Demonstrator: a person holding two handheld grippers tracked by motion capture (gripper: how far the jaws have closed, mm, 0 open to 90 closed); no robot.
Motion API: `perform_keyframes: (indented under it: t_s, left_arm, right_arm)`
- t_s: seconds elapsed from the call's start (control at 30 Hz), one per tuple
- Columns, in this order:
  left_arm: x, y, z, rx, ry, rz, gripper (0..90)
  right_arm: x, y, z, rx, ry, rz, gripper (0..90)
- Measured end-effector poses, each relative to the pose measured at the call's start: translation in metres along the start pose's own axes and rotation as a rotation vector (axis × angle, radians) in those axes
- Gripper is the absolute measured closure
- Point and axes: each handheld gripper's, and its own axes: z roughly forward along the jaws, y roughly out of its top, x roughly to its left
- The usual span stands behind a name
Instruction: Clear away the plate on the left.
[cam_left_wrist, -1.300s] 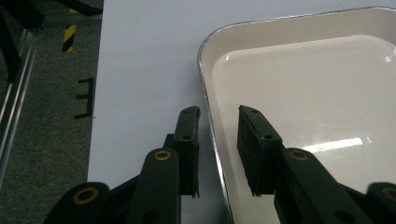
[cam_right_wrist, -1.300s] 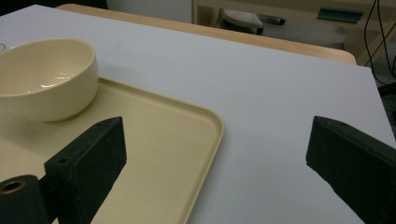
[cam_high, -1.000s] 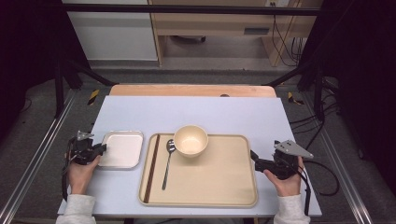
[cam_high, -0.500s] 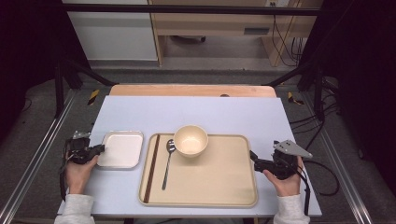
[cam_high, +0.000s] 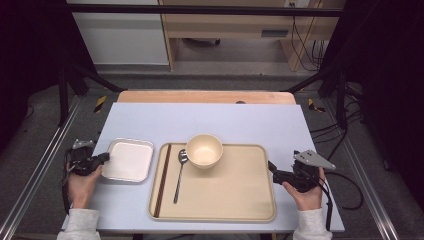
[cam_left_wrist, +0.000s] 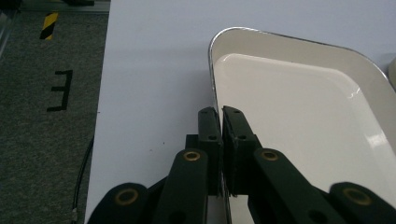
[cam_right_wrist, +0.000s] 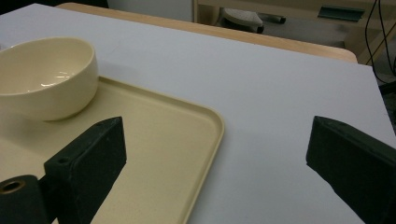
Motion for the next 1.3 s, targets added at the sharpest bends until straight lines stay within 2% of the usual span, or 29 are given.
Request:
perform_keyframes:
  t_s: [0.37, 0.53, 0.73, 0.93, 1.3]
  left_arm:
    - [-0.004, 0.005, -0.013, -0.053, -0.015, 0.003, 89.0]
    - [-0.008, 0.007, -0.019, -0.062, -0.006, 0.029, 89.1]
    - [-0.008, 0.009, -0.025, -0.087, -0.003, 0.031, 89.1]
    - [-0.009, 0.012, -0.035, -0.128, -0.01, 0.023, 89.0]
    - [-0.021, 0.019, -0.055, -0.194, -0.037, 0.052, 89.0]
  right_arm:
    - [0.0, 0.001, -0.001, -0.002, 0.001, 0.005, 5.4]
    - [0.0, 0.0, -0.001, -0.001, -0.002, -0.001, 5.4]
    - [0.0, 0.001, -0.002, -0.006, -0.002, 0.002, 5.4]
    - [0.0, 0.001, -0.002, -0.004, -0.002, 0.001, 5.4]
    - [0.0, 0.001, -0.001, -0.001, -0.001, 0.003, 5.4]
